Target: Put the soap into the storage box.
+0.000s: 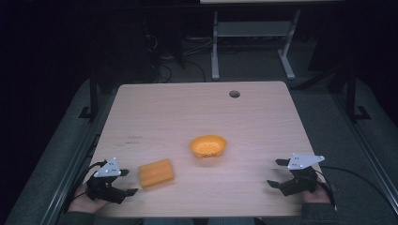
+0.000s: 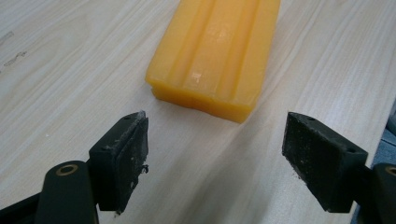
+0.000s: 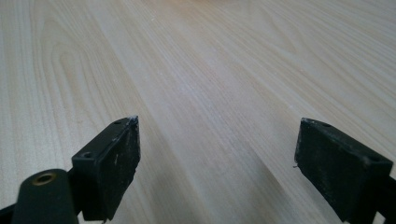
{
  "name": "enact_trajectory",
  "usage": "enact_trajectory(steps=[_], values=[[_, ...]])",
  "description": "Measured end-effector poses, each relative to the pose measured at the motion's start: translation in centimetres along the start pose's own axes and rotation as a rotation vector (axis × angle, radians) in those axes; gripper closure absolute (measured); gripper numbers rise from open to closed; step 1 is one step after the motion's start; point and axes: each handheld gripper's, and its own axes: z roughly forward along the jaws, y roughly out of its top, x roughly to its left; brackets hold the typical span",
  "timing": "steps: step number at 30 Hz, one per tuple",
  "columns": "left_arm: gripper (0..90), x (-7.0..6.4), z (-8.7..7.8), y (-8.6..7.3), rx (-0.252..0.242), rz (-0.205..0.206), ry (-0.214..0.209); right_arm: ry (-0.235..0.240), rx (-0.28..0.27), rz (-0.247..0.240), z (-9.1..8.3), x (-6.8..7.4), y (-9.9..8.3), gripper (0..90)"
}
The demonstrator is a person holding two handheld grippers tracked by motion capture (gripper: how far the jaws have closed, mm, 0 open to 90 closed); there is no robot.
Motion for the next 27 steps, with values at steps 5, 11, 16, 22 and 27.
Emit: enact_trajectory(steps=[5,11,16,22,27], values=[[22.1,0.0,0.05,0.0,0.005,-0.002,-0.001,0.004,0.005,-0.001,0.03,0.08,0.0,13.5],[22.0,-0.04,0.14,0.14,0.013,0.009,-0.004,0.004,0.002,-0.01,0.05,0.15,0.05,13.5],[21.9,-0.05,0.29,0.32,0.011,0.011,-0.007,0.005,0.004,-0.014,0.08,0.18,0.04,13.5],[21.9,-0.28,0.46,0.71,0.014,0.022,0.0,0.006,0.004,-0.013,0.06,0.25,0.08,13.5],[21.6,-0.28,0.36,0.87,0.012,0.022,-0.002,0.008,0.006,-0.015,0.05,0.3,0.1,13.5]])
